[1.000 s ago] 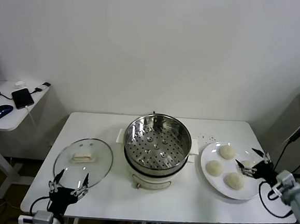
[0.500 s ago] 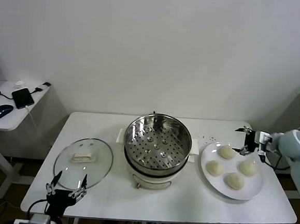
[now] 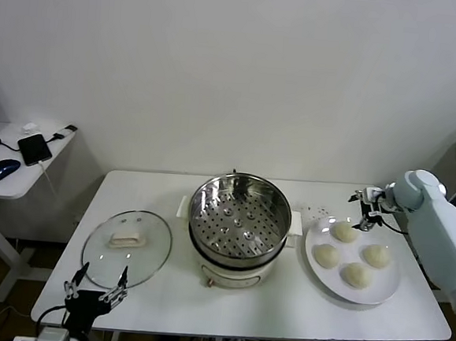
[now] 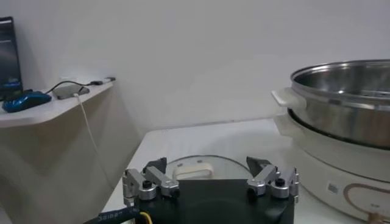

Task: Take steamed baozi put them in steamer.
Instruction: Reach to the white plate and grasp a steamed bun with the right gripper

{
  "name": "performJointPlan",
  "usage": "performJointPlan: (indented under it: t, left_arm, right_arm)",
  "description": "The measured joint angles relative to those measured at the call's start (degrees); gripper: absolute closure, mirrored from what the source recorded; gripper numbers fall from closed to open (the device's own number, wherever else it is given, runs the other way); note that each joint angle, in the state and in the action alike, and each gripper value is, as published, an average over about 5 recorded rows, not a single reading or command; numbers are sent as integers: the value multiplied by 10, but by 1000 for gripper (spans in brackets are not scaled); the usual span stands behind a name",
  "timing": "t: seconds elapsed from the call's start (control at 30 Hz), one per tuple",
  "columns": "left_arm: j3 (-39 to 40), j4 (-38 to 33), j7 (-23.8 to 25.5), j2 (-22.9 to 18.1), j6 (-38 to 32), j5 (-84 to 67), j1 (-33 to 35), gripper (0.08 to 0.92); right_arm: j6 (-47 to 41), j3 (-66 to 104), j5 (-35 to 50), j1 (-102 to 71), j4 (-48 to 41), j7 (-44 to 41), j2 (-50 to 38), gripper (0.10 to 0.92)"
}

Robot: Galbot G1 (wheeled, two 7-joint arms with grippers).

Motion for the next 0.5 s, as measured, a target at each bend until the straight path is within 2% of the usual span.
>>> performJointPlan:
  t: [0.5]
  left_arm:
    - [-4,-3,5,2,3,-5,0,177]
  right_arm:
    - [17,8,-46,9,-60,-21,37,203]
